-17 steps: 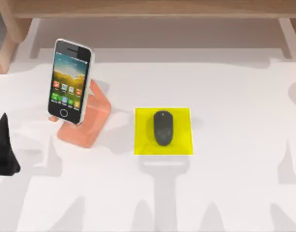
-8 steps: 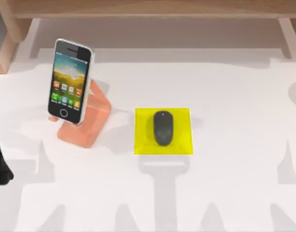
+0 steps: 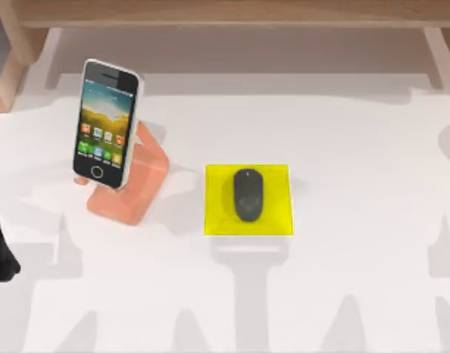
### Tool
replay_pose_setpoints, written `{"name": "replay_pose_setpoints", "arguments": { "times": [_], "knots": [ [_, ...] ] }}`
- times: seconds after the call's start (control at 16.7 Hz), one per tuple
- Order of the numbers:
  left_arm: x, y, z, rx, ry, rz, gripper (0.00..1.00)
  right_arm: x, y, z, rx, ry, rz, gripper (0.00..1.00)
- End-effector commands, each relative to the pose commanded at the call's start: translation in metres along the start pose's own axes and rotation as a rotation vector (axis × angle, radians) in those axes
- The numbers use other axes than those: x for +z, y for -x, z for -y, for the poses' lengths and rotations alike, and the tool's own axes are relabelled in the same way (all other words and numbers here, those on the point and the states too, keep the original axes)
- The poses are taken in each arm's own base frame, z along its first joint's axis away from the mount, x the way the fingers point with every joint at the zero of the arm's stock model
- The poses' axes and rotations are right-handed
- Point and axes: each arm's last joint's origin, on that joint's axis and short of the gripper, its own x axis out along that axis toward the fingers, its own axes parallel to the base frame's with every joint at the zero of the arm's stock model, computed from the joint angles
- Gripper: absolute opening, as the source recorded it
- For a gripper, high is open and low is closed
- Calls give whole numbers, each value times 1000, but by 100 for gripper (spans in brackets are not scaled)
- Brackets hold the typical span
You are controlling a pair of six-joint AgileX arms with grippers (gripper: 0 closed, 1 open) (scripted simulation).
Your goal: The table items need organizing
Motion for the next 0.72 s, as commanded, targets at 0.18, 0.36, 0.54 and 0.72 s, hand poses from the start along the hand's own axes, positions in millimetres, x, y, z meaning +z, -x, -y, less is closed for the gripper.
{"name": "replay_pose_setpoints", "arguments": {
  "times": [0.18, 0.36, 0.54, 0.72],
  "knots": [
    [0, 0, 0, 0, 0, 0, 100, -8, -10, 10, -35, -13, -87, 100],
    [0, 0, 0, 0, 0, 0, 100, -18, -21, 22, -71, -37, -178, 100],
    [0, 0, 0, 0, 0, 0, 100, -25, -35, 37, -96, -65, -245, 100],
    [0, 0, 0, 0, 0, 0, 100, -30, -52, 53, -110, -87, -275, 100]
  ]
}}
